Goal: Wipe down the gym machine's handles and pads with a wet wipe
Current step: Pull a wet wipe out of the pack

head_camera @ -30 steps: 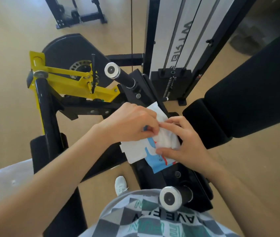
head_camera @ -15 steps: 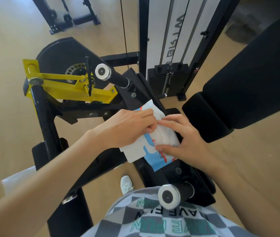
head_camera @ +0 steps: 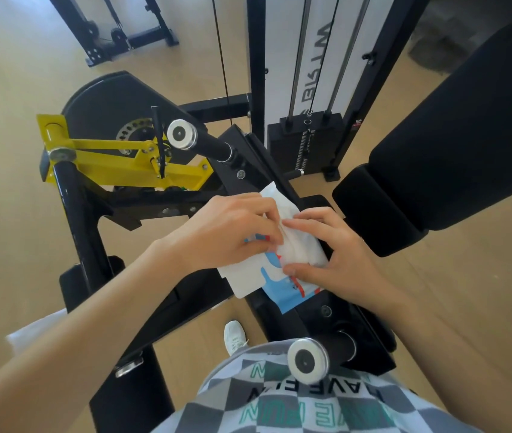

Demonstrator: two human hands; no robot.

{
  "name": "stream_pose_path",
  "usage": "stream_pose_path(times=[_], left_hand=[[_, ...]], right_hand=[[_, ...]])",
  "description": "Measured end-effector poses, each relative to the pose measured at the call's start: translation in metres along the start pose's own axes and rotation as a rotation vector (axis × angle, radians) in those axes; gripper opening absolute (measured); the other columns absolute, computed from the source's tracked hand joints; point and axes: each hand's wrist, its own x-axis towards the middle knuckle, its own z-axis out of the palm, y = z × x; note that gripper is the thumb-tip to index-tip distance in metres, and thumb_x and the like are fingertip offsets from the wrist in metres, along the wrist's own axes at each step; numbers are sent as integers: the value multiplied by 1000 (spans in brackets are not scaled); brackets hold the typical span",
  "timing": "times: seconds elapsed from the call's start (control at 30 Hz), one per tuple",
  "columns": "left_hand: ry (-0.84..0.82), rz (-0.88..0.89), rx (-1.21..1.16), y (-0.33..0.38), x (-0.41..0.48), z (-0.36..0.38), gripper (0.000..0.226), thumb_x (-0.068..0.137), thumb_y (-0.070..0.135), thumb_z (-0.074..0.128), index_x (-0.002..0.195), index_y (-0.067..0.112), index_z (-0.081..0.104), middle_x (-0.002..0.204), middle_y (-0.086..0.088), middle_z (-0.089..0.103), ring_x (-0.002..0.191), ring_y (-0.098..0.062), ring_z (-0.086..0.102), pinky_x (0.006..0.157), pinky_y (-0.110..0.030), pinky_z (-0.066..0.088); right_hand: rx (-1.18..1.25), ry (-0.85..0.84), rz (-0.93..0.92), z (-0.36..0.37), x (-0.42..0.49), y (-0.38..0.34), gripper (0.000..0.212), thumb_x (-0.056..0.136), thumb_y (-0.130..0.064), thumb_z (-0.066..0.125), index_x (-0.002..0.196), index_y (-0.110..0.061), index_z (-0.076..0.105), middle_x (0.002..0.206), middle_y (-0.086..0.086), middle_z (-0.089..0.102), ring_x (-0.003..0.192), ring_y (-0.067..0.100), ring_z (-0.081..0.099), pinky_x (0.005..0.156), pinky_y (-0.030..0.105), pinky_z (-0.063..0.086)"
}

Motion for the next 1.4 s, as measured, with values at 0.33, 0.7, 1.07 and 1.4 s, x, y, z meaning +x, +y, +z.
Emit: stream_pose_path(times=[0.33, 0.7, 1.07, 1.4], left_hand=[[79, -96, -238, -1, -2, 2, 9, 98, 32, 66, 102, 26, 72, 101, 15, 69, 93, -12, 63, 78, -35, 57], [361, -246, -551, 19, -3, -11, 14, 97, 16, 65, 98, 30, 63, 97, 13, 68, 91, -10, 69, 74, -22, 58], [407, -211, -557, 29, 3, -3, 12, 96, 23, 67, 107, 23, 64, 97, 14, 68, 91, -8, 69, 70, -12, 51], [185, -420, -338, 11, -6, 14, 31, 86, 32, 80, 112, 29, 64, 98, 12, 64, 91, -11, 60, 77, -42, 59]], right_hand=[[-8, -4, 7, 5, 0, 5, 61, 81, -38, 84, 136, -38, 55, 133, -18, 41, 133, 18, 45, 92, 27, 59], [-334, 21, 19, -1, 0, -10, 67, 81, -73, 64, 135, -35, 59, 133, -14, 48, 124, 10, 48, 100, 31, 49], [-198, 206, -44, 1, 31, -46, 21, 90, -35, 76, 85, -15, 74, 82, -3, 70, 72, 11, 68, 62, 30, 58], [227, 77, 148, -7, 27, -55, 8, 96, -24, 69, 96, -16, 72, 92, -2, 77, 84, 14, 77, 69, 31, 64]])
